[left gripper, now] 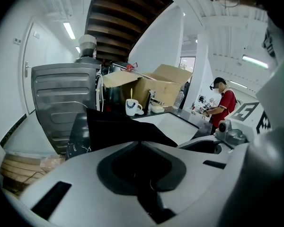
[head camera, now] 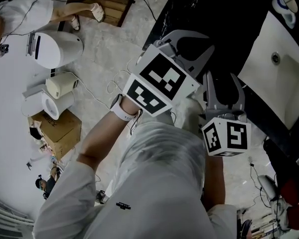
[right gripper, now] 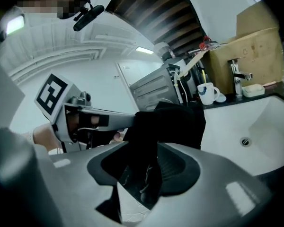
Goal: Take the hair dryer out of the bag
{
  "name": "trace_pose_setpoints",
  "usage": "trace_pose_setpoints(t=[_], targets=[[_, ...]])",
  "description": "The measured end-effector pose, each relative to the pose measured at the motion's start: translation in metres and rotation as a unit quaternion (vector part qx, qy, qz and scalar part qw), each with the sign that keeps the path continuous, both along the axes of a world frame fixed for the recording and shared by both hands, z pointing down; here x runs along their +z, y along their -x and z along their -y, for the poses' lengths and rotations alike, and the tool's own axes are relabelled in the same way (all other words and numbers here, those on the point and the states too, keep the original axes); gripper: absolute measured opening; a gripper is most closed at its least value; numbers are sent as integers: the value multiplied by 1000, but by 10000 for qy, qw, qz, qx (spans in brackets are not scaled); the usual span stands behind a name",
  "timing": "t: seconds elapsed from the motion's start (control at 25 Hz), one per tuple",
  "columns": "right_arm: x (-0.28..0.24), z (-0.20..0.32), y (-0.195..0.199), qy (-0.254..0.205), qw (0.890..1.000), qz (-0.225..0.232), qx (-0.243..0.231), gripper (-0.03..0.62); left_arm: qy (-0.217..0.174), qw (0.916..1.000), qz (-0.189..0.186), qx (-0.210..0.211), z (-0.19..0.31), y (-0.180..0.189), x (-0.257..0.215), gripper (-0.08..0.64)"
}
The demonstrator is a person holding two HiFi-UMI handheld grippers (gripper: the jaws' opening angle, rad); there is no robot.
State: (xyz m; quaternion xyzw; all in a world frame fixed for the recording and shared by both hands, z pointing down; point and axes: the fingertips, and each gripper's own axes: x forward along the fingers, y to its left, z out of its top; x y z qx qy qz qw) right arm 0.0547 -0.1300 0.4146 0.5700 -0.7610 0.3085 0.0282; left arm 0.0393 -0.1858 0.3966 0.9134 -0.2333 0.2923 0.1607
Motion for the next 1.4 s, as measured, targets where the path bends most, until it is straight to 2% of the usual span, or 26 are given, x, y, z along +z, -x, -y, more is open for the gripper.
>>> trace_pose_setpoints(t=[0.28,0.56,0.96,1.24,1.4], targets=[[23,16,-10,361,9965,-400,636,217,26,10000,-35,63,3,-9,4,20],[45,27,-23,816,9887,-773,997,230,92,9997,-113,173,7,-18,12,20],[70,43,-26,1542,9795,-1036,781,273,342,9989,-238,211,16,-25,18,20],[81,49,-22,1684,9752,-1209,772,284,384,9986,-254,241,20,-21,27,20],[84,53,-24,1846,9738,-1003,864,285,431,9981,-302,307,23,-24,27,20]])
